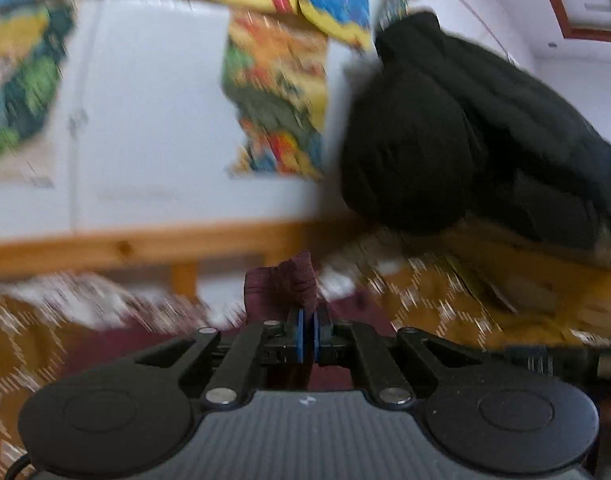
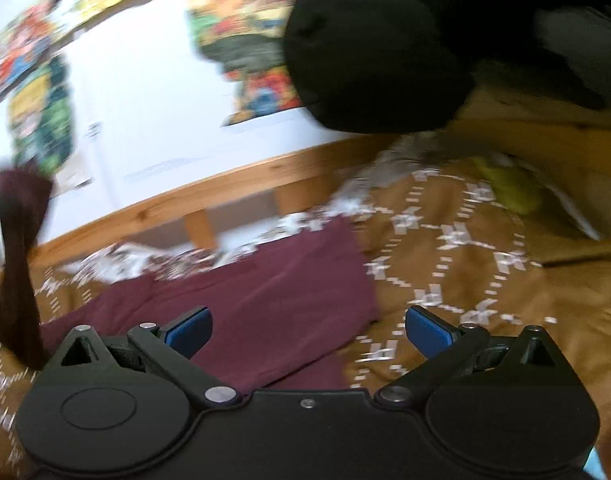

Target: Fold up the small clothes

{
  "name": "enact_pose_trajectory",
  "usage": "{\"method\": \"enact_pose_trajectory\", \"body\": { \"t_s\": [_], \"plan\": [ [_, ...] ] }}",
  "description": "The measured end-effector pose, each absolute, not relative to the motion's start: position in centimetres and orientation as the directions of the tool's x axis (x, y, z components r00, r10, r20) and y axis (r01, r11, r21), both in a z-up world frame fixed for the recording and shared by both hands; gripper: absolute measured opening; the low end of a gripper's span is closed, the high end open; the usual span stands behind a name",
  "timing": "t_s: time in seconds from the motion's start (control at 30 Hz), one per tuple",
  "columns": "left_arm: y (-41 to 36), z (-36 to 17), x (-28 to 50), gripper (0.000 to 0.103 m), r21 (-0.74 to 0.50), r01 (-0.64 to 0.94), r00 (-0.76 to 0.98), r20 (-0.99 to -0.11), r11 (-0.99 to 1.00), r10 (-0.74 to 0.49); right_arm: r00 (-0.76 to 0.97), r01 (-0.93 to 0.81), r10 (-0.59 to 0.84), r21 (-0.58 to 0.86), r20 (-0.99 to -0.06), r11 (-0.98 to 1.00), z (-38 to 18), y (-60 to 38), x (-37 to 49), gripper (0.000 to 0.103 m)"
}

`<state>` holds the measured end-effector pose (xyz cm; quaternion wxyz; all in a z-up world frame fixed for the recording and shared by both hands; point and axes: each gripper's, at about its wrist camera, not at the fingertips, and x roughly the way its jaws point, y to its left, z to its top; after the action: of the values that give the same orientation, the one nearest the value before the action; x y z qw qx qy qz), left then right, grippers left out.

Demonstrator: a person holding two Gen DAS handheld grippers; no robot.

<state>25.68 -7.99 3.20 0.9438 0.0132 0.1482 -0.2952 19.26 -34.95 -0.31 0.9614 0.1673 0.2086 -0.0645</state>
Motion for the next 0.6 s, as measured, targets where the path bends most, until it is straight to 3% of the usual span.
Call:
{"method": "enact_pose_trajectory", "body": {
  "t_s": [0.3,0.4,0.43,0.47,0.6],
  "plan": [
    [-8.8,-4.0,26.2,0.009,-0.181,0.569,0.673,-0.459,0.802,-0.581,0.868,0.281,-0.101,0.313,-0.486,0.907,-1.7,-36.9,19.8,0.102],
    [-8.1,-4.0,25.9,0.051,-0.194,0.577,0.657,-0.466,0.793,-0.592,0.858,0.265,-0.084,0.296,-0.507,0.918,-2.1,-36.0,20.4,0.102],
    [-7.8,-3.7,25.5,0.073,-0.195,0.573,0.666,-0.454,0.796,-0.592,0.854,0.255,-0.075,0.289,-0.514,0.923,-2.2,-35.6,20.5,0.102],
    [-7.6,-3.0,25.3,0.082,-0.196,0.573,0.675,-0.438,0.796,-0.594,0.851,0.246,-0.067,0.284,-0.52,0.927,-2.4,-35.4,20.7,0.102],
    [-6.1,-0.5,24.2,0.09,-0.172,0.575,0.694,-0.414,0.8,-0.589,0.835,0.196,-0.011,0.279,-0.551,0.94,-3.0,-34.5,21.3,0.102]
  ]
}}
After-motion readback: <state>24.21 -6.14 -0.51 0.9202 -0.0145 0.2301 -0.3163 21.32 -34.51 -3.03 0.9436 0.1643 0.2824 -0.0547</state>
